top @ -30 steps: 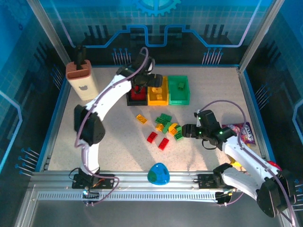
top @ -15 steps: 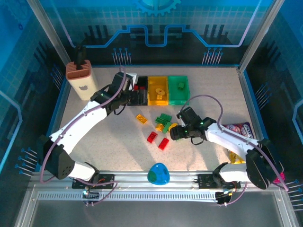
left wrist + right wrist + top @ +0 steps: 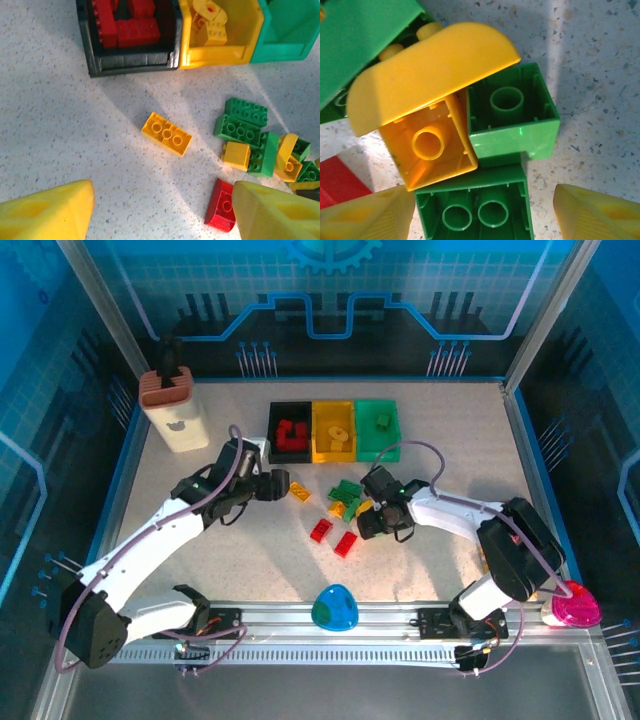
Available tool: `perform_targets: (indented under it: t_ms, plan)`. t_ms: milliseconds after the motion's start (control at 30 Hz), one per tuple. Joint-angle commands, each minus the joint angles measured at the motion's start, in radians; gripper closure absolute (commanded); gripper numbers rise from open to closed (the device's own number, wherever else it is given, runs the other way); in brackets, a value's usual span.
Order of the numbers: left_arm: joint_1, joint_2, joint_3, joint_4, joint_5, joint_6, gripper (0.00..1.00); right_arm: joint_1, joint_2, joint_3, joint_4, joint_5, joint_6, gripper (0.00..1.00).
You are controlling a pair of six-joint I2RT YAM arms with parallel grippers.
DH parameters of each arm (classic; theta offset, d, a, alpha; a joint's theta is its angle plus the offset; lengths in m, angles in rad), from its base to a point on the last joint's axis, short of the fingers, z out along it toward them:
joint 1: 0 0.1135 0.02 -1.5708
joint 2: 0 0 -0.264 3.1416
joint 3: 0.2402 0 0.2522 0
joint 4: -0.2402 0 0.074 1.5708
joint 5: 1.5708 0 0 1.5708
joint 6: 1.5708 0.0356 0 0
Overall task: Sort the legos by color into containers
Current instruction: Pick up the lego from the center of the table, then place the lego in the container.
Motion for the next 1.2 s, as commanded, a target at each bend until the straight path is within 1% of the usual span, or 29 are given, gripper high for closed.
perform_targets:
  t_ms: [0, 133, 200, 367, 467, 567, 700, 900, 1033, 1167]
  plan:
    - [0.000, -0.046, -0.031, -0.002, -0.033, -0.023, 0.27, 0.008, 0.041, 0.034, -0.019, 0.015, -0.026, 0.28]
    - [0.001, -0.060, -0.047, -0.009, -0.039, -0.022, 0.29, 0.009, 0.077, 0.034, -0.020, 0.009, -0.030, 0.33]
    - [0.001, -0.062, -0.062, -0.002, -0.038, -0.032, 0.29, 0.013, 0.086, 0.063, -0.029, 0.012, -0.028, 0.38]
    - [0.000, -0.062, -0.114, 0.033, -0.011, -0.070, 0.33, 0.025, 0.063, 0.062, -0.053, 0.022, -0.020, 0.55]
    - [-0.001, -0.063, -0.154, 0.045, 0.005, -0.101, 0.35, 0.031, 0.032, 0.072, -0.079, 0.016, -0.019, 0.58]
    - [-0.019, -0.067, -0.189, 0.049, 0.003, -0.121, 0.35, 0.031, 0.003, 0.101, -0.118, 0.018, -0.020, 0.59]
    - [-0.057, -0.076, -0.210, 0.037, -0.030, -0.128, 0.35, 0.030, -0.024, 0.156, -0.170, 0.027, -0.035, 0.60]
    - [-0.084, -0.093, -0.236, 0.048, -0.040, -0.148, 0.36, 0.009, -0.031, 0.241, -0.208, 0.017, -0.064, 0.60]
    - [-0.101, -0.098, -0.250, 0.054, -0.045, -0.158, 0.36, -0.031, -0.021, 0.306, -0.216, 0.011, -0.094, 0.60]
    - [-0.132, -0.090, -0.271, 0.066, -0.041, -0.181, 0.36, -0.099, 0.027, 0.416, -0.225, 0.005, -0.127, 0.60]
